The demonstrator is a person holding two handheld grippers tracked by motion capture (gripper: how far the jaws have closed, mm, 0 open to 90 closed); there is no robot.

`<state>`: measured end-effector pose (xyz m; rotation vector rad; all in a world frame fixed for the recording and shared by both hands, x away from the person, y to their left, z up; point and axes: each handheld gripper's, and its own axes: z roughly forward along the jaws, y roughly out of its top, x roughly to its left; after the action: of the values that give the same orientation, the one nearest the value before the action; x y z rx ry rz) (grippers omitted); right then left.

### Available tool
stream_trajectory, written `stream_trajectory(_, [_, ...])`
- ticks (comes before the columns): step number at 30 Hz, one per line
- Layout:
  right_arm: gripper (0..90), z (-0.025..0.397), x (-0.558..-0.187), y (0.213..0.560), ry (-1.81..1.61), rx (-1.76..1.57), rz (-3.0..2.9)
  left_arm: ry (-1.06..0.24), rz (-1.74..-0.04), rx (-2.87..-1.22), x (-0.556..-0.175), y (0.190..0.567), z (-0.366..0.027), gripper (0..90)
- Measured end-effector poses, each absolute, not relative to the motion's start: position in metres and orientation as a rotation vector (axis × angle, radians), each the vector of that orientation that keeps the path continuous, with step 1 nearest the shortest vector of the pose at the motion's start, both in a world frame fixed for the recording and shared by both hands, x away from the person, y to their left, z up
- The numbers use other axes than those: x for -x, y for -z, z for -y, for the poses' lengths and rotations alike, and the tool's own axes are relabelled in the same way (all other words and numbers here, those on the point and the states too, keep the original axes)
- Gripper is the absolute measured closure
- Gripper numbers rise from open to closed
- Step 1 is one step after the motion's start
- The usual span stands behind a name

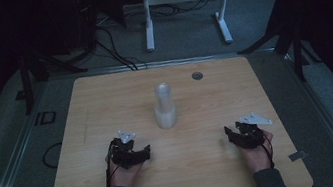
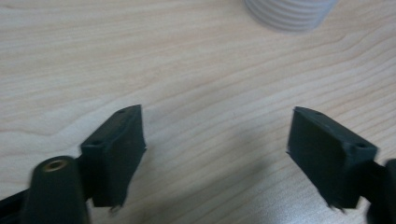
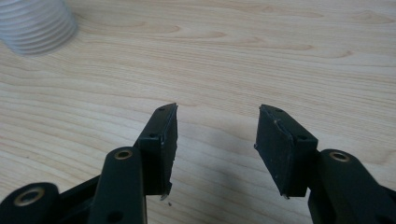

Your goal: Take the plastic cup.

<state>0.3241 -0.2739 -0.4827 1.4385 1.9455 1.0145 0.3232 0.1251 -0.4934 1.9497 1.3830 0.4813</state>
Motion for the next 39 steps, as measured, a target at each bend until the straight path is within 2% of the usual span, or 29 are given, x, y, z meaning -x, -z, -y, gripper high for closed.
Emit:
stream_trajectory(8, [47.5,0.267,-0.322,0.477,-1.043,-1.388,-1.967,-0.506,-1.338,-1.965,-0.325,0.482,-0.122,18.6])
stream_trajectory(17, [46.1,0.266,-0.323,0.475,-1.049,-1.375,-1.983,-0.46,-1.289,-1.881,-0.332,0.473,-0.127,29.8])
stream_trajectory(31, [44.9,0.253,-0.33,0.449,-1.084,-1.29,-2.016,-0.513,-1.186,-1.904,-0.34,0.455,-0.12,34.2])
stream_trajectory(39, [44.7,0.243,-0.336,0.434,-1.119,-1.241,-2.029,-0.472,-1.138,-1.883,-0.348,0.448,-0.115,32.7])
